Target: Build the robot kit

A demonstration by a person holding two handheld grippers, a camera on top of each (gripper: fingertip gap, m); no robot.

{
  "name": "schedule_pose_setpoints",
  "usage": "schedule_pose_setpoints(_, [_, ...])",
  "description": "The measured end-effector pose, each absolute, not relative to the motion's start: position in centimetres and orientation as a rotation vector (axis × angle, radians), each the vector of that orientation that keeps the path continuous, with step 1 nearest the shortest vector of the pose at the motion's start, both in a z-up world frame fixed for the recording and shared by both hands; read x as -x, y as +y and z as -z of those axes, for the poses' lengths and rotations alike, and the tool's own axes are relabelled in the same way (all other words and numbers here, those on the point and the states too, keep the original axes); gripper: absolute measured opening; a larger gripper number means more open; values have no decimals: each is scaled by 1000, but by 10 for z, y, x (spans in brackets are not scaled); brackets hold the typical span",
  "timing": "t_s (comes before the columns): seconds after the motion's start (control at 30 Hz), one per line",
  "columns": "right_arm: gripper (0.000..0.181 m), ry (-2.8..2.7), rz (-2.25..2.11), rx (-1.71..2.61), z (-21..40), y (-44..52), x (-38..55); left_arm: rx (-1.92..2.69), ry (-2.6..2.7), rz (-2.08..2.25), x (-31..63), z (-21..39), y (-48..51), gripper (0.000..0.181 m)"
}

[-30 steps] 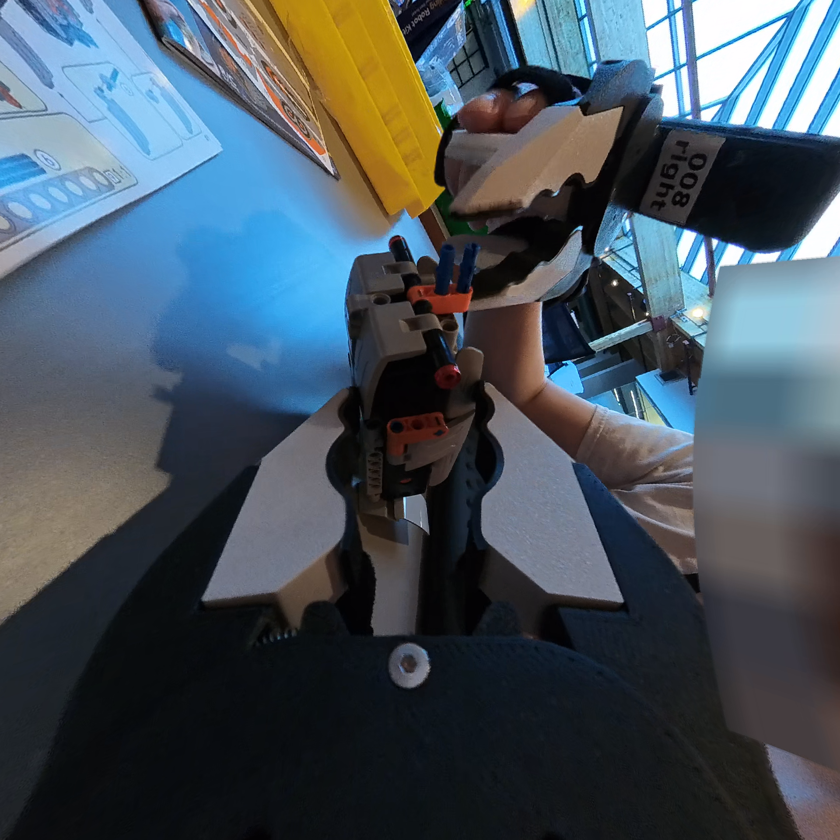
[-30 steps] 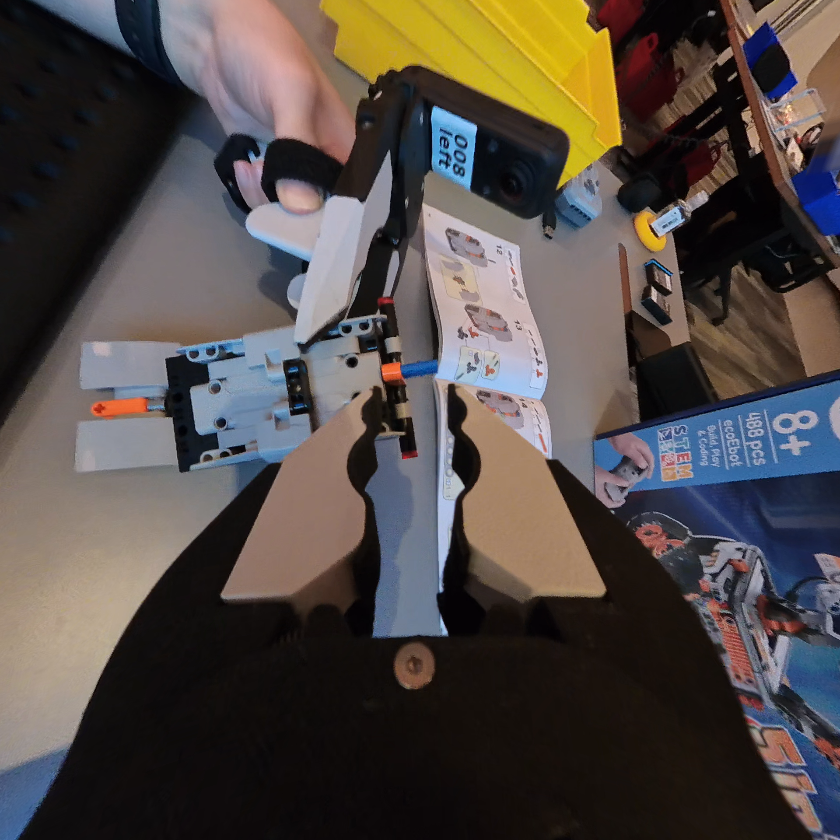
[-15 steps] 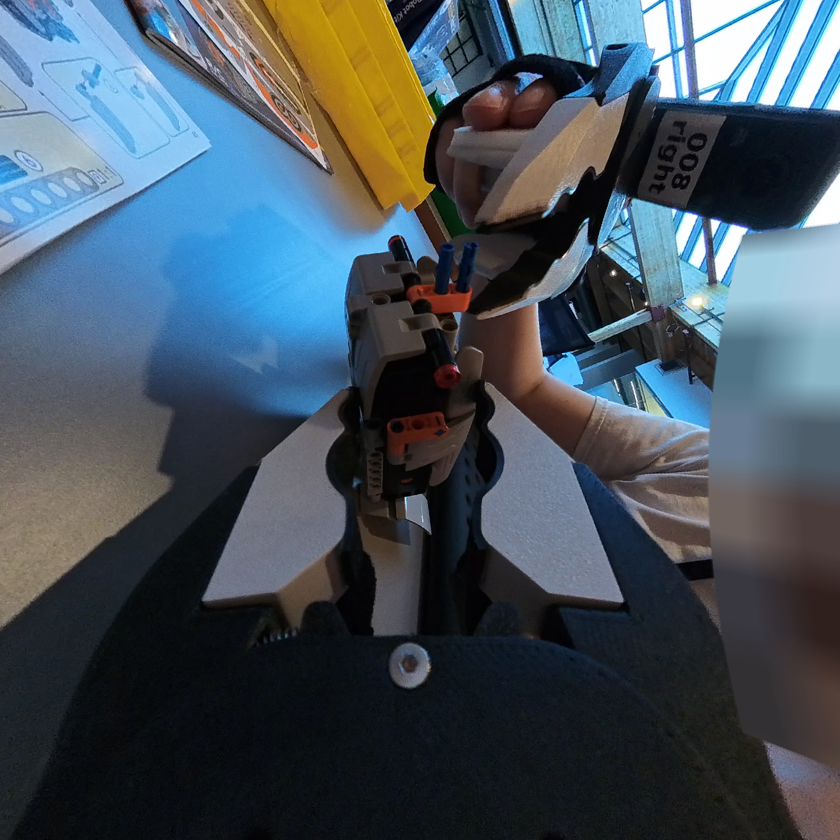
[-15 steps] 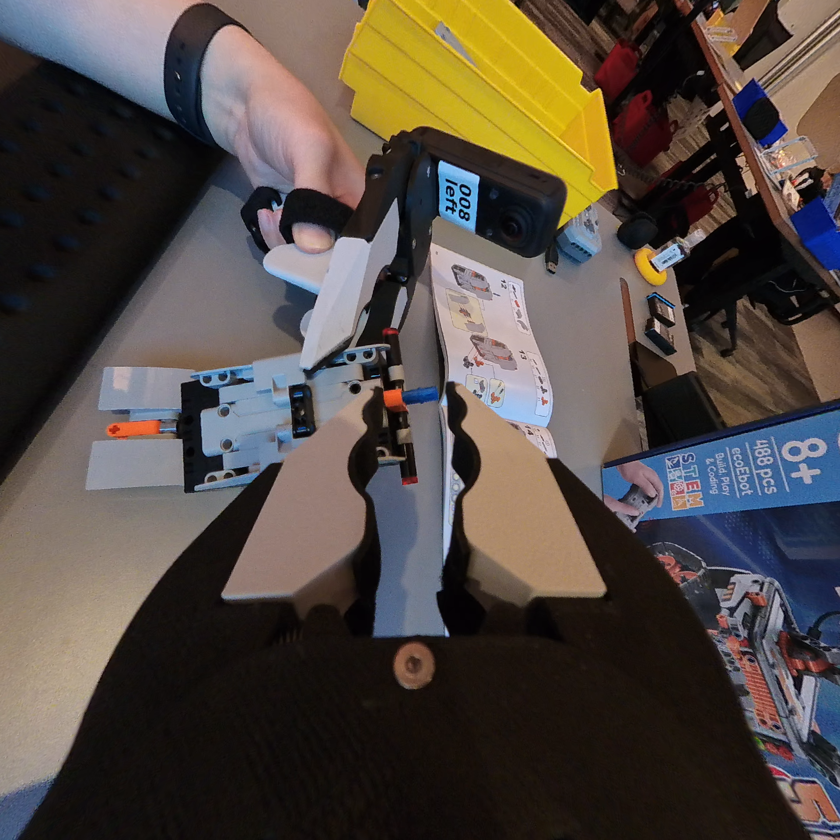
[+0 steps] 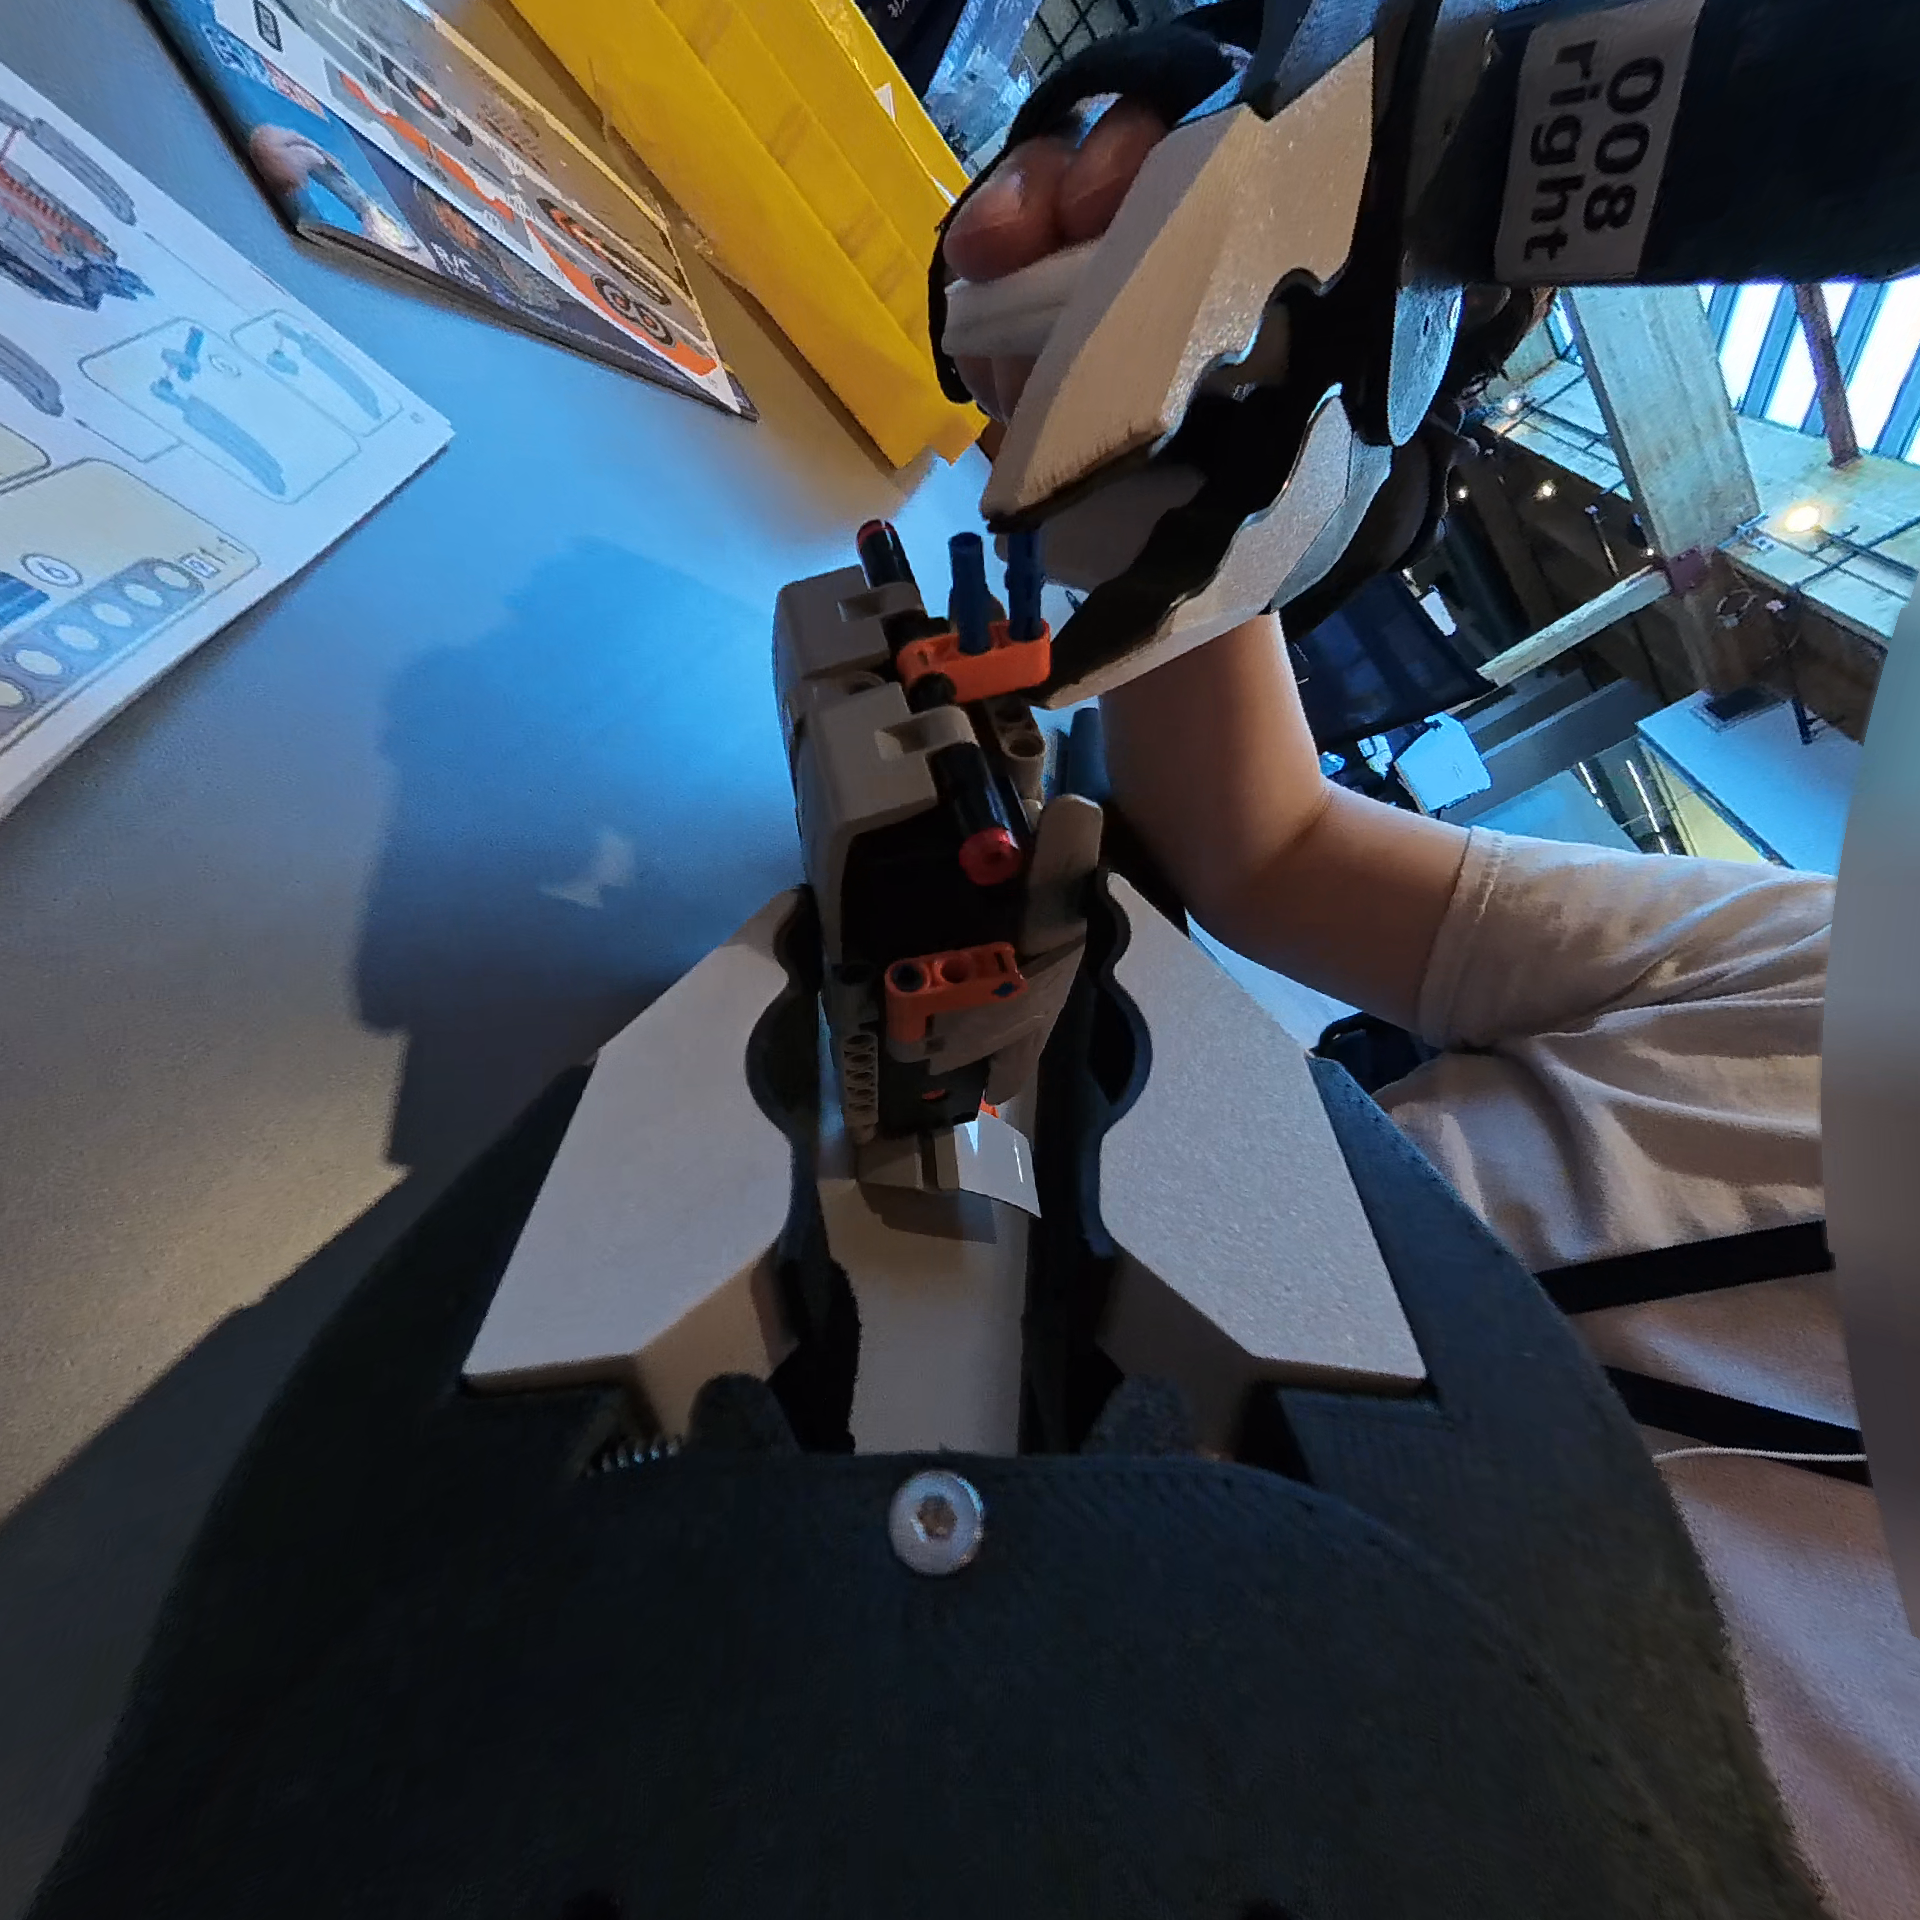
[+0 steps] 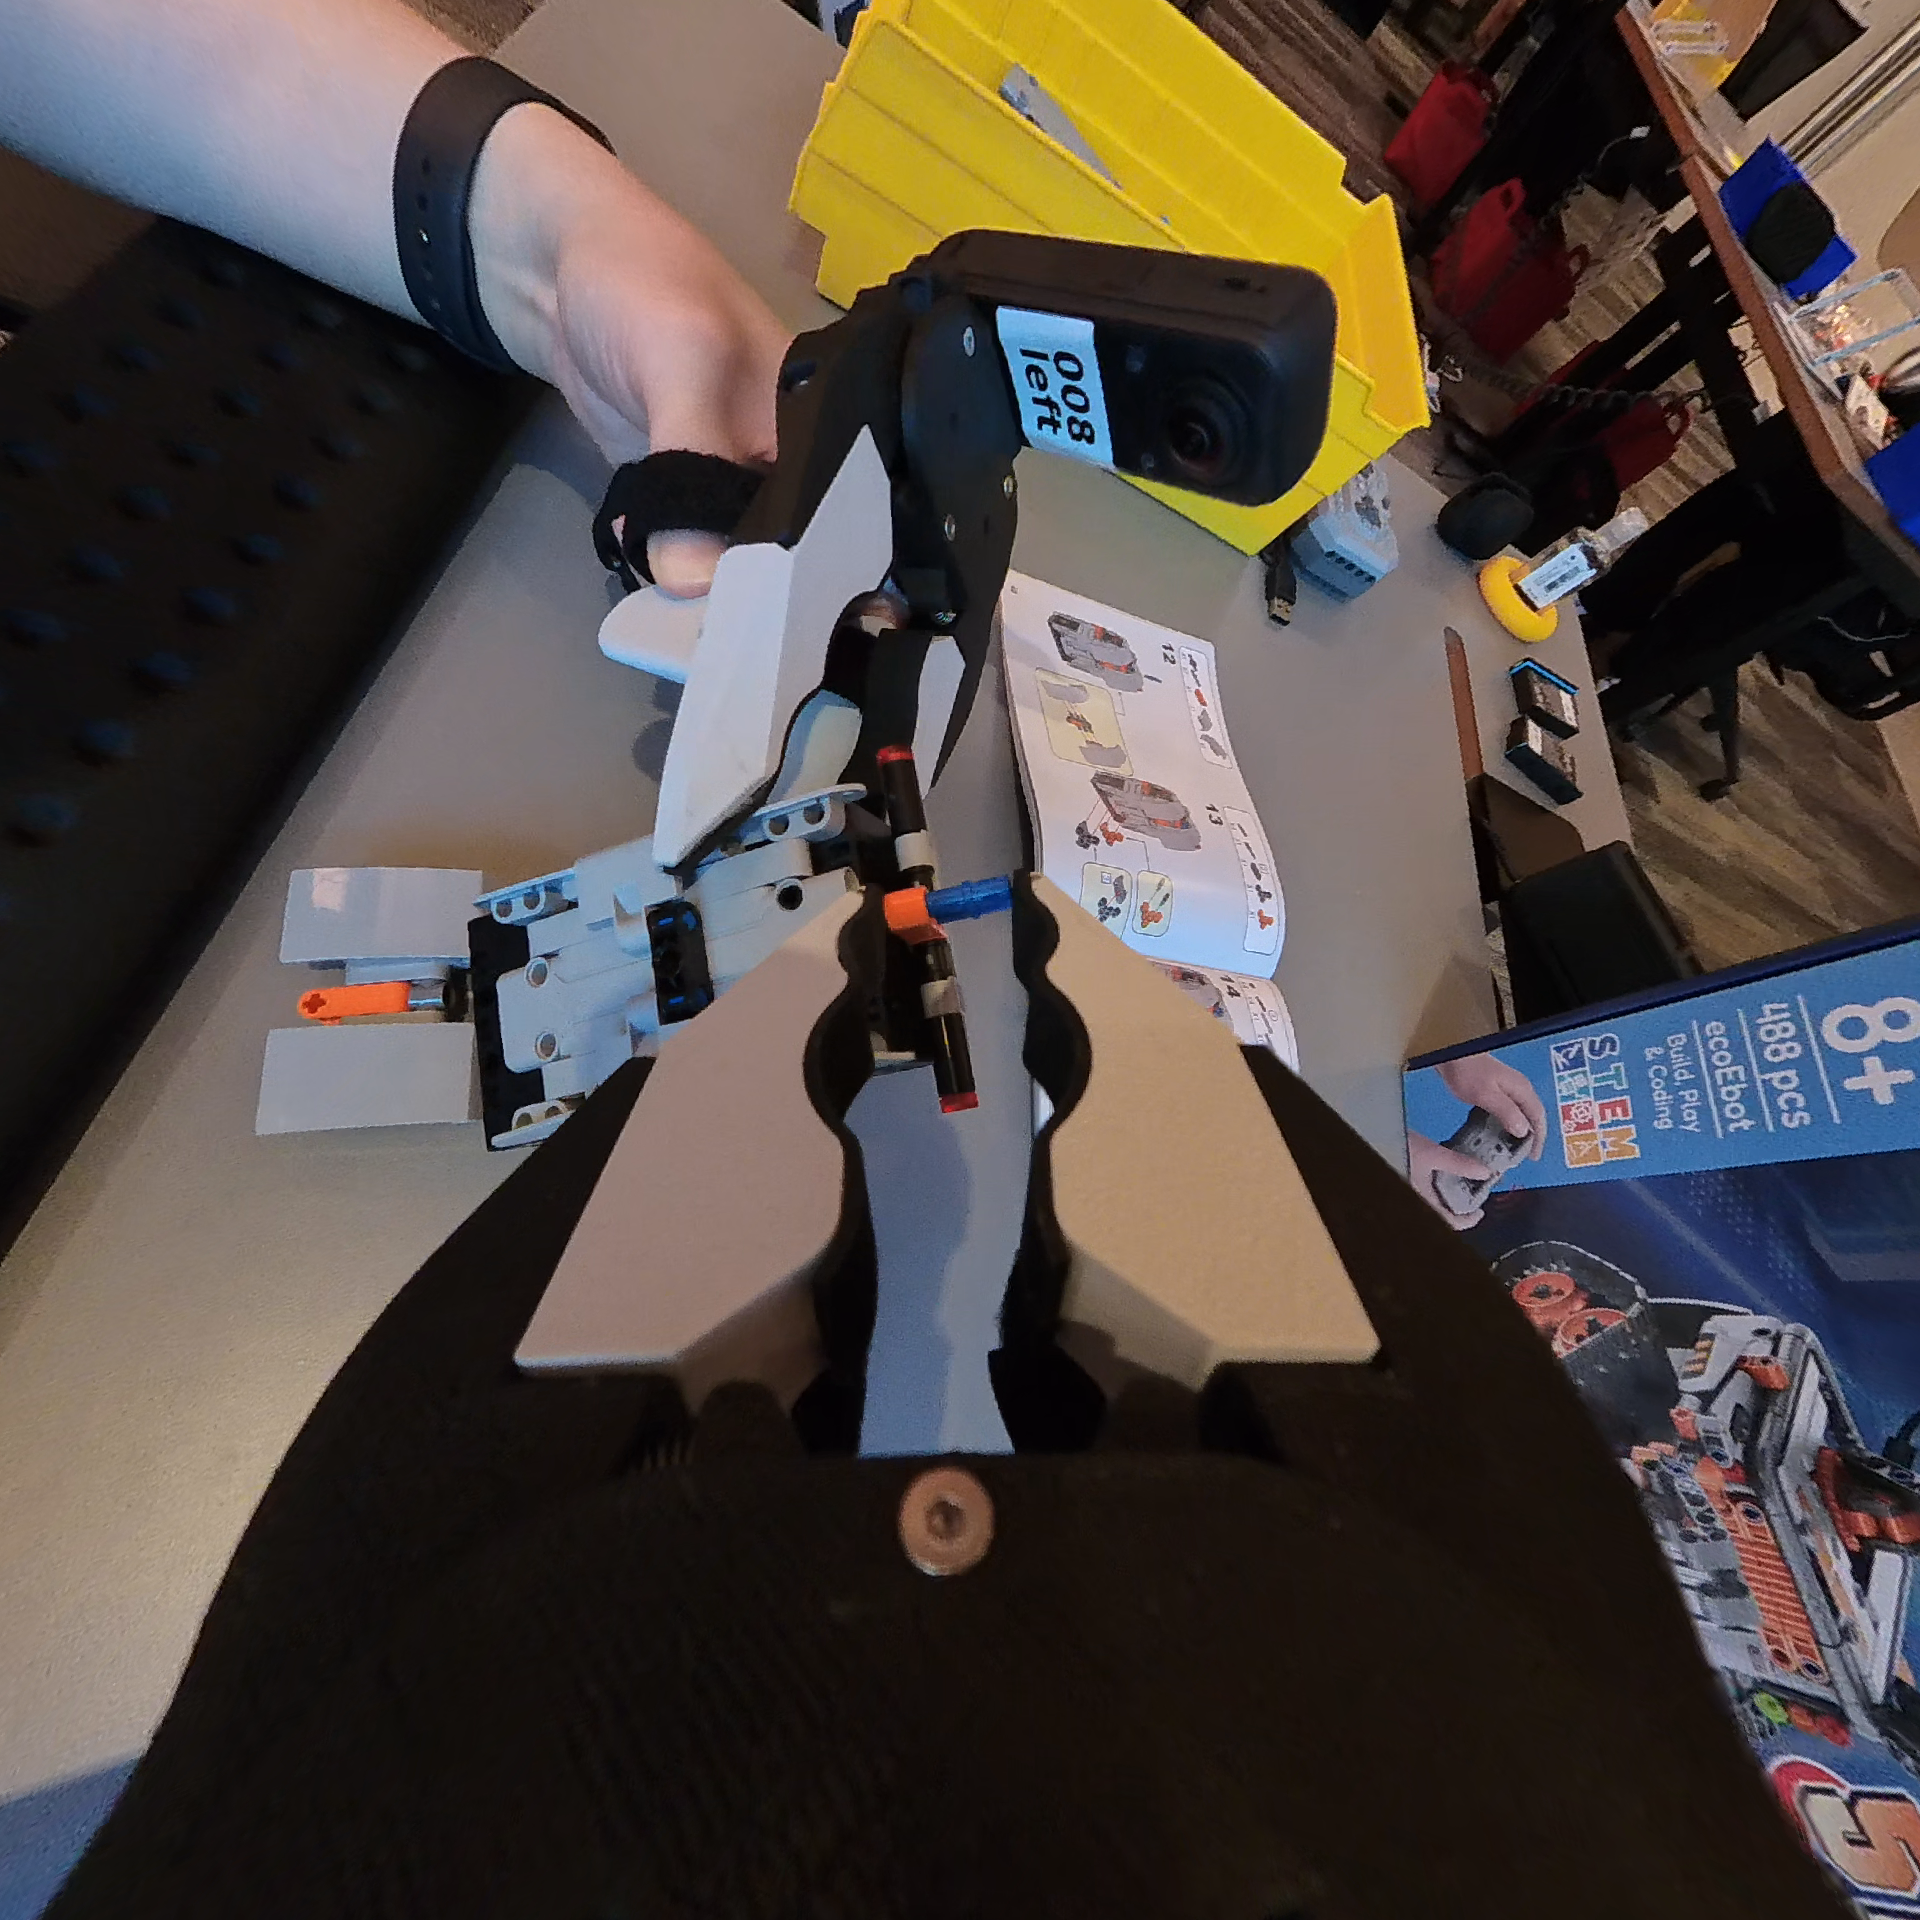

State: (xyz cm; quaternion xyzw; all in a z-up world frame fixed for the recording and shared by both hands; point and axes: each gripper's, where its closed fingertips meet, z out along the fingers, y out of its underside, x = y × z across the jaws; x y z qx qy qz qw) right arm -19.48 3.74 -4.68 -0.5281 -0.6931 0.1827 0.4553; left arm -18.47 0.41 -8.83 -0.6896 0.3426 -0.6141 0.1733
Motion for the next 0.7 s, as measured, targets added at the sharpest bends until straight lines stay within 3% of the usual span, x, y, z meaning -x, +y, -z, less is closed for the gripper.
schedule_pose_setpoints(0.1, [24,-1717,-411,1266,45,36,194,1947,983,1709,185,88,5,50])
schedule_pose_setpoints(0.33, [57,-1594,-643,1296,27,29,186,1874,1076,1463,195,83,15,49])
schedule_pose_setpoints(0.5, [61,-1508,-779,1266,30,30,192,1691,1333,1065,203,87,17,50])
schedule_pose_setpoints(0.7, [64,-1534,-793,1297,59,26,199,1543,1481,1010,206,91,6,50])
